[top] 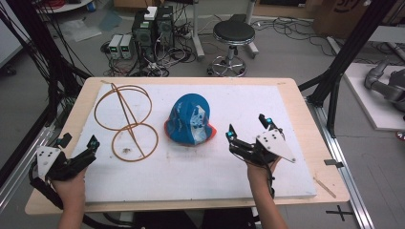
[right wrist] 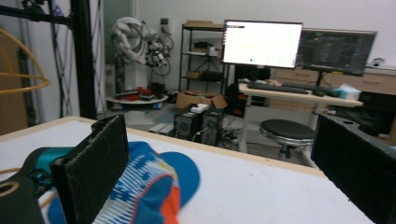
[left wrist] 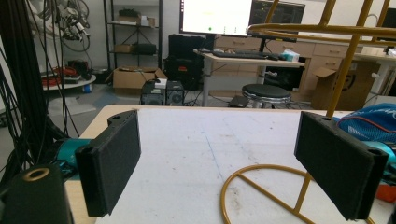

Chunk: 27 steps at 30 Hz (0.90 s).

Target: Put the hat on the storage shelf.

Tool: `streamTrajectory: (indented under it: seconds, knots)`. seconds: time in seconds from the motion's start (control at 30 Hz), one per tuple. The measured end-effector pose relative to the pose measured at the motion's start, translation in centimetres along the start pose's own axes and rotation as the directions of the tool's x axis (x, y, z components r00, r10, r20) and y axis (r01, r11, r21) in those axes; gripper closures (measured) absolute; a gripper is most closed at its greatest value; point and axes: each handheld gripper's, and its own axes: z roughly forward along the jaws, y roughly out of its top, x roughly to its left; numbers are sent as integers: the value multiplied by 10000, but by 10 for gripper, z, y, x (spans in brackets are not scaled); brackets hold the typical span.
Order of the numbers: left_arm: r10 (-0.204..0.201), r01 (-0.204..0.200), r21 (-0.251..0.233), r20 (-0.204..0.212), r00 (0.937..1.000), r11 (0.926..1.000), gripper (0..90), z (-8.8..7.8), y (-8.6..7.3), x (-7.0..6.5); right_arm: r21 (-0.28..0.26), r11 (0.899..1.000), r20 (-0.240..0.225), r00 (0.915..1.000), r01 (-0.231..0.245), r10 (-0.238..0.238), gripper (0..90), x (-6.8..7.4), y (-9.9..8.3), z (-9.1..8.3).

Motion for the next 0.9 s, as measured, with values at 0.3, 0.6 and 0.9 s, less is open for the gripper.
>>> streamTrajectory:
  seconds: [0.3,0.6,0.9]
  knots:
    - [-12,12,39,-34,10000,10000,150,0,0,2,319,9986,-642,9970,-412,432,49,40,3,32]
    - [-45,45,44,-19,10000,10000,150,1,0,1,702,9970,-1008,9941,-337,407,50,68,2,55]
    - [-99,99,76,-96,9999,9999,150,0,0,3,1159,9930,-1322,9904,-238,392,50,93,-3,78]
